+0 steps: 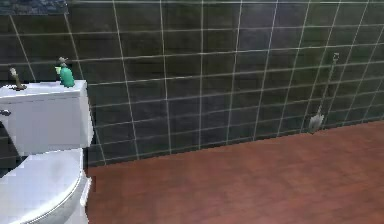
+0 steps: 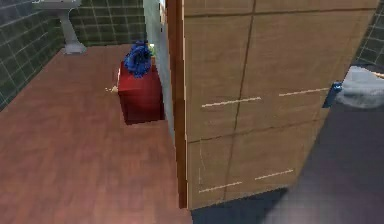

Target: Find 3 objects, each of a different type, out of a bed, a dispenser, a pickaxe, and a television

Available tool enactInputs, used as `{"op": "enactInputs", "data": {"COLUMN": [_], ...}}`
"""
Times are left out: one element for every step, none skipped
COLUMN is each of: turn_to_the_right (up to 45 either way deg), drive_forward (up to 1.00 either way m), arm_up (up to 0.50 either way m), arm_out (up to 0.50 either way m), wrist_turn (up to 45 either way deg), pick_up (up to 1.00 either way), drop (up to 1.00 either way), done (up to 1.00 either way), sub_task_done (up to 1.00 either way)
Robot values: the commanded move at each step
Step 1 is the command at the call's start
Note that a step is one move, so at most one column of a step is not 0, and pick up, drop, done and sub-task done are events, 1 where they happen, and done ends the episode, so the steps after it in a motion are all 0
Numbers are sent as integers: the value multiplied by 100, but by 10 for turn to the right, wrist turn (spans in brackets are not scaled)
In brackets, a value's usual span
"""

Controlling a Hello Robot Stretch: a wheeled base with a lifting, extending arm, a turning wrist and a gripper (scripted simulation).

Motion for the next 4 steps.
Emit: {"op": "enactInputs", "data": {"turn_to_the_right": [0,-270,0,-300], "drive_forward": [80,0,10,0], "arm_up": [0,0,0,0], "arm_out": [0,0,0,0], "wrist_turn": [0,0,0,0], "pick_up": [0,0,0,0], "drop": [0,0,0,0], "done": [0,0,0,0], "sub_task_done": [0,0,0,0]}}
